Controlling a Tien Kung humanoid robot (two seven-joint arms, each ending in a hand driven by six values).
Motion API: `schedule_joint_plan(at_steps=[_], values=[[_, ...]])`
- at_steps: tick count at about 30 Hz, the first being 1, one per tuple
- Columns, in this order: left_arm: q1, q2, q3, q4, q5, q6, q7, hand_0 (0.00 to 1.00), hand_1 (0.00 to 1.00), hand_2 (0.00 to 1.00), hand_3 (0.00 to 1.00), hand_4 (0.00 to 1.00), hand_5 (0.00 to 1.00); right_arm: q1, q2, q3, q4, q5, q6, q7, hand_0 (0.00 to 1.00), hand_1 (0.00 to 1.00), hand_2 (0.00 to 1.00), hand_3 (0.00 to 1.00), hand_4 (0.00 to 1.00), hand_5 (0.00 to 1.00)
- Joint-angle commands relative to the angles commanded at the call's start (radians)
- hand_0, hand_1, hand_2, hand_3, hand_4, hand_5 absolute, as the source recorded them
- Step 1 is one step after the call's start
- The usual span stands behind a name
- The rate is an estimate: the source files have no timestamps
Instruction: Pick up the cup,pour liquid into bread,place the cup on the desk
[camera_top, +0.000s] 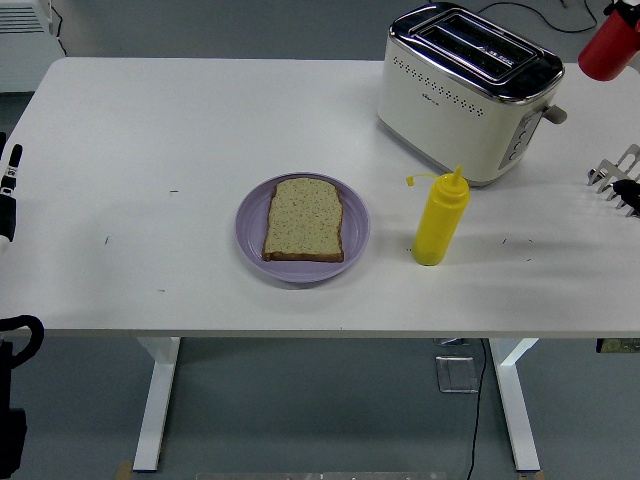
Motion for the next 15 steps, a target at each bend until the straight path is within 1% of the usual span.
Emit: schedule_joint_plan(at_steps=[1,2,3,5,7,11,13,15], values=[[0.000,0.000,0.000,0.000,0.000,0.000,0.000,0.791,0.743,0.743,0.699,0.510,0.998,-0.009,-0.002,-0.001,0.002,0.038,-0.006,0.004,0.098,0.151,0.278,0.331,0.501,0.002],[0.000,0.000,-0.001,0.000,0.000,0.000,0.000,0.791,0.743,0.743,0.699,0.510,0.998,-0.028,-0.005,-0.002,0.004,0.060,-0.022,0.010,0.098,0.151,0.278,0.331,0.501,0.002],[0.000,0.000,-0.001,0.000,0.000,0.000,0.000,0.791,0.743,0.743,0.699,0.510,0.998,-0.034,-0.006,-0.003,0.005,0.070,-0.028,0.012,0.098,0.151,0.278,0.331,0.501,0.002],[0.001,0.000,-0.001,0.000,0.000,0.000,0.000,0.791,0.743,0.743,0.699,0.510,0.998,-0.075,-0.007,-0.003,0.006,0.070,-0.071,0.033,0.098,0.151,0.278,0.331,0.501,0.002],[0.001,0.000,-0.001,0.000,0.000,0.000,0.000,0.791,0.744,0.743,0.699,0.510,0.998,-0.092,-0.007,-0.004,0.004,0.074,-0.084,0.044,0.108,0.154,0.277,0.328,0.506,0.002],[0.000,0.000,0.000,0.000,0.000,0.000,0.000,0.791,0.744,0.743,0.699,0.510,0.998,-0.136,-0.007,-0.022,-0.001,0.053,-0.115,0.097,0.108,0.154,0.277,0.328,0.506,0.002],[0.000,0.000,0.001,0.000,0.000,0.000,0.000,0.792,0.744,0.742,0.700,0.509,0.998,-0.160,-0.009,-0.048,-0.003,0.030,-0.129,0.134,0.110,0.157,0.279,0.329,0.502,0.002],[-0.001,0.000,0.002,0.001,0.000,0.000,0.000,0.792,0.744,0.742,0.700,0.509,0.998,-0.180,-0.011,-0.079,-0.008,-0.020,-0.149,0.168,0.110,0.157,0.279,0.329,0.502,0.002]])
